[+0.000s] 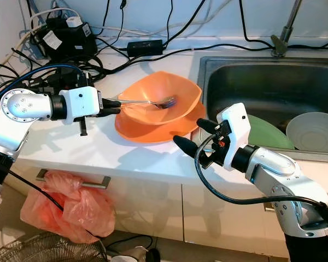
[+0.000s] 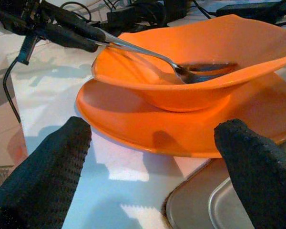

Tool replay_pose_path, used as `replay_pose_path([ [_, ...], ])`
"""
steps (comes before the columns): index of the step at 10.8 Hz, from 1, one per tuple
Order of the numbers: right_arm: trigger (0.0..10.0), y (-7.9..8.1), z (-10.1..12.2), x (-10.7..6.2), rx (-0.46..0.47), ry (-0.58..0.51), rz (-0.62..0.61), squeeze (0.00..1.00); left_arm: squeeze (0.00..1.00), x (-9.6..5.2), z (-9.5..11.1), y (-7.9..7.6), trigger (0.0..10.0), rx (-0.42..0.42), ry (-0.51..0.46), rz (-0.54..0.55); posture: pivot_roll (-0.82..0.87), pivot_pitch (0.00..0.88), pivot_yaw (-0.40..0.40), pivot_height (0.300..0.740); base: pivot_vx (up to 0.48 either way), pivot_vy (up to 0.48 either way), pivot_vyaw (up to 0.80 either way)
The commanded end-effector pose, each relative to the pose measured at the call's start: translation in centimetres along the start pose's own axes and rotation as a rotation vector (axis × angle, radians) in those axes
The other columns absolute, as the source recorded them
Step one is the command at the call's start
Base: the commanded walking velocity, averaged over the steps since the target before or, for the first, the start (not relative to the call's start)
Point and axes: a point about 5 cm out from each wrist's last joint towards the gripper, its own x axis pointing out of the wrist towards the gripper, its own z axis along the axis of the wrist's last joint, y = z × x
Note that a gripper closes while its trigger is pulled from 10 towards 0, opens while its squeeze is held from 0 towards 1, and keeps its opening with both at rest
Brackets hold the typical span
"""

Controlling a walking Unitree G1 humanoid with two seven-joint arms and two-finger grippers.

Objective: Kitchen organization

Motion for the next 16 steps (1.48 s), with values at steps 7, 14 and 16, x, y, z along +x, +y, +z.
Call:
replay_pose_path([
  [7,10.0,0.3,0.4,0.1,0.007,-0.034,-0.002,0.00,0.00,-0.2,1.4,2.1,0.0,-0.021,-0.104,0.136,0.11,0.047,0.130,0.740,0.000,0.000,0.00],
  [14,10.0,-2.1,3.8,1.0,0.164,-0.330,-0.211,0.00,0.00,2.1,5.7,2.6,0.0,-0.583,-0.566,0.313,0.10,0.047,0.112,0.740,0.000,0.000,0.00],
  [16,10.0,-2.5,5.0,1.7,0.283,-0.443,-0.247,0.00,0.00,3.5,7.6,1.4,0.0,-0.843,-0.737,0.230,0.10,0.047,0.108,0.740,0.000,0.000,0.00],
])
